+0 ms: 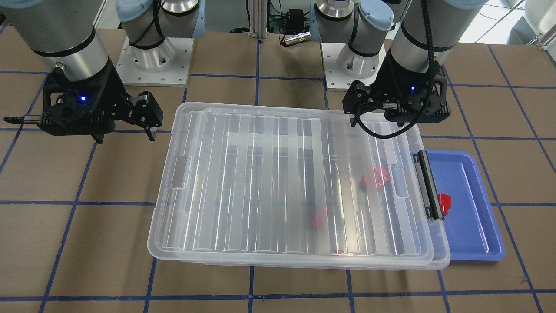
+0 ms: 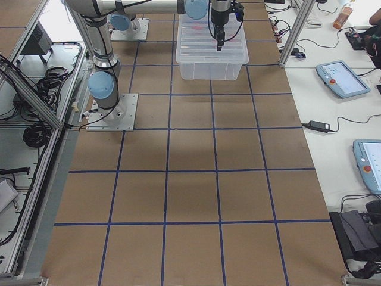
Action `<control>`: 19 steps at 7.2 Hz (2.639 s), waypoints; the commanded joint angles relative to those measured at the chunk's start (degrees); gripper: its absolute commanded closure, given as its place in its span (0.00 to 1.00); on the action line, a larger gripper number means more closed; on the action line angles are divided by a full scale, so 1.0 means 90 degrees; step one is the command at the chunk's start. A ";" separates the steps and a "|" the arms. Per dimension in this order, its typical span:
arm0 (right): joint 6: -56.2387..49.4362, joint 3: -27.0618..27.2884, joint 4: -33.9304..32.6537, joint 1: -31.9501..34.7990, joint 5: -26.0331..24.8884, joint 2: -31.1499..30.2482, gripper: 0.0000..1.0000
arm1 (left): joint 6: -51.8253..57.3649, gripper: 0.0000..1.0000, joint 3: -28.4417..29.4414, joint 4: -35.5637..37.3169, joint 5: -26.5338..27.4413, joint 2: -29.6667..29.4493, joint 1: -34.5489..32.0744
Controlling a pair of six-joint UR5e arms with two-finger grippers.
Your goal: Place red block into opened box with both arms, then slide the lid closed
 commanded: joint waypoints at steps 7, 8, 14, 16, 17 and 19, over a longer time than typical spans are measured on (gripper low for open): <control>0.0019 0.0117 -0.0011 -0.0058 -0.0010 0.0025 0.00 | 0.0069 0.00 0.0004 -0.0010 0.0029 -0.0009 -0.0024; 0.0087 0.0263 -0.0069 -0.0010 0.0009 0.0142 0.00 | 0.0088 0.00 0.0004 -0.0010 0.0049 0.0001 -0.0092; 0.0166 0.1865 -0.2666 0.0030 0.0039 0.0592 0.00 | 0.0068 0.00 0.0113 -0.0330 0.0117 -0.0155 0.0179; 0.0156 0.1798 -0.2668 0.0010 0.0010 0.0592 0.00 | 0.1056 0.00 0.0180 -0.0361 -0.0048 -0.0214 0.1356; 0.0156 0.1826 -0.2668 -0.0029 0.0000 0.0553 0.00 | 0.1567 0.00 0.0103 -0.0313 -0.0175 -0.0349 0.1720; 0.0108 0.1856 -0.2600 -0.0369 -0.0019 0.0543 0.00 | 0.2399 0.00 0.0034 0.0394 -0.0195 -0.0826 0.2559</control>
